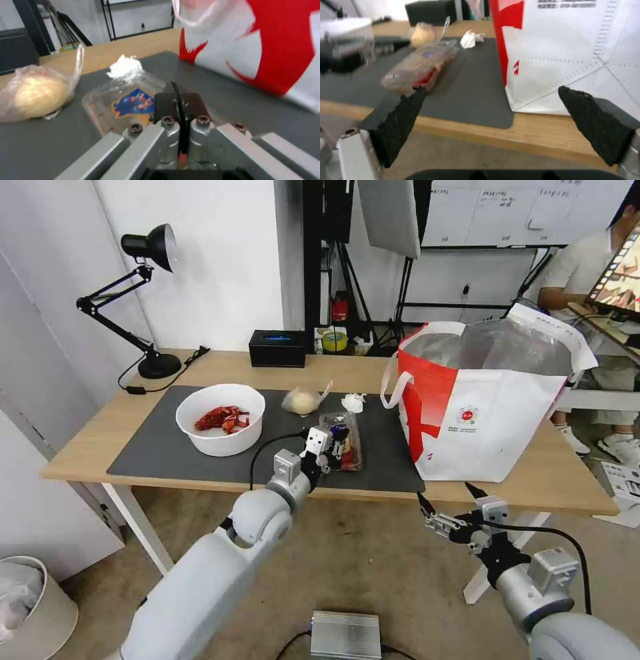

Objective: Pick up the trash from the table and place it into the takeout bag.

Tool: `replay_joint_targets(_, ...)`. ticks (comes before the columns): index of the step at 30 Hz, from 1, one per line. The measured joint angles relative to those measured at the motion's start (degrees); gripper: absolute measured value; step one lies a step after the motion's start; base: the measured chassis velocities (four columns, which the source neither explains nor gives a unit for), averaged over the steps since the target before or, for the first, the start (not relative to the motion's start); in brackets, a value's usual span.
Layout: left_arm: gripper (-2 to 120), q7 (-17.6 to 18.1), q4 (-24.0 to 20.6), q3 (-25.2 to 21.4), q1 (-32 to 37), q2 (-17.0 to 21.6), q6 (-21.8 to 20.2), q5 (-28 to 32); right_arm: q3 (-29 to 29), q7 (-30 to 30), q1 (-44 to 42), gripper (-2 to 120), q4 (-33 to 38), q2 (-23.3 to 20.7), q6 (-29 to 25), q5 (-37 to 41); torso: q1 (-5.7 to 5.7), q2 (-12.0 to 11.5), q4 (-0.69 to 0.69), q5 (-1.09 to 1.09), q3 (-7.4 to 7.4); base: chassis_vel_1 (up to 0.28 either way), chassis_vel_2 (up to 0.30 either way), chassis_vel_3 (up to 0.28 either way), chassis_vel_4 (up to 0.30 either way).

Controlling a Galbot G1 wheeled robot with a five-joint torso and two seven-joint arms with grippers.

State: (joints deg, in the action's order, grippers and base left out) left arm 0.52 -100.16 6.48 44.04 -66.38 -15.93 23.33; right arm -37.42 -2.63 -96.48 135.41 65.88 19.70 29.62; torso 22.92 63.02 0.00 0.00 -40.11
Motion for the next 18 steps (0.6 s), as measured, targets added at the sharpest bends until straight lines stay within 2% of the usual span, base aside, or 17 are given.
replay_joint_targets(2,0,-0.2,0.1,0.1,-0.1,0.1,0.0,-0.1,0.0,-0.3,0.1,100,0.0,0.0,0.0,0.6,0.00,0.0,0.00,0.00,0.00,0.000,0.000,0.000,0.000)
replay_joint_targets(6,0,-1.3,0.9,0.8,-0.2,0.6,-0.3,-1.5,0.1,-3.1,1.4,100,-0.4,-0.3,0.2,7.7,0.00,0.0,0.00,0.00,0.00,0.000,0.000,0.000,0.000)
replay_joint_targets(12,0,-2.1,1.7,1.6,-0.2,0.3,-0.2,-3.4,0.5,-4.9,3.0,100,-0.9,-0.7,0.8,13.0,-0.01,0.0,-0.01,0.00,0.00,0.000,0.000,0.000,0.000)
replay_joint_targets(13,0,-2.2,2.1,1.9,-0.1,0.3,-0.1,-3.9,0.7,-5.6,4.1,100,-1.1,-0.9,0.9,16.7,-0.01,0.0,-0.01,0.00,0.00,0.000,0.000,0.000,0.000)
replay_joint_targets(14,0,-2.2,2.1,1.9,-0.1,0.3,-0.1,-3.9,0.7,-5.6,4.1,100,-1.1,-0.9,0.9,16.7,-0.01,0.0,-0.01,0.00,0.00,0.000,0.000,0.000,0.000)
replay_joint_targets(16,0,-2.3,2.4,2.0,0.0,0.2,0.1,-4.1,0.9,-6.7,6.2,100,-1.5,-1.4,1.0,24.9,-0.01,0.0,0.00,0.00,0.00,0.000,0.000,0.000,0.000)
replay_joint_targets(18,0,-2.3,2.5,2.0,0.0,0.2,0.1,-4.2,0.9,-6.8,7.0,100,-1.7,-1.7,1.0,27.8,-0.01,0.0,0.00,0.00,0.00,0.000,0.000,0.000,0.000)
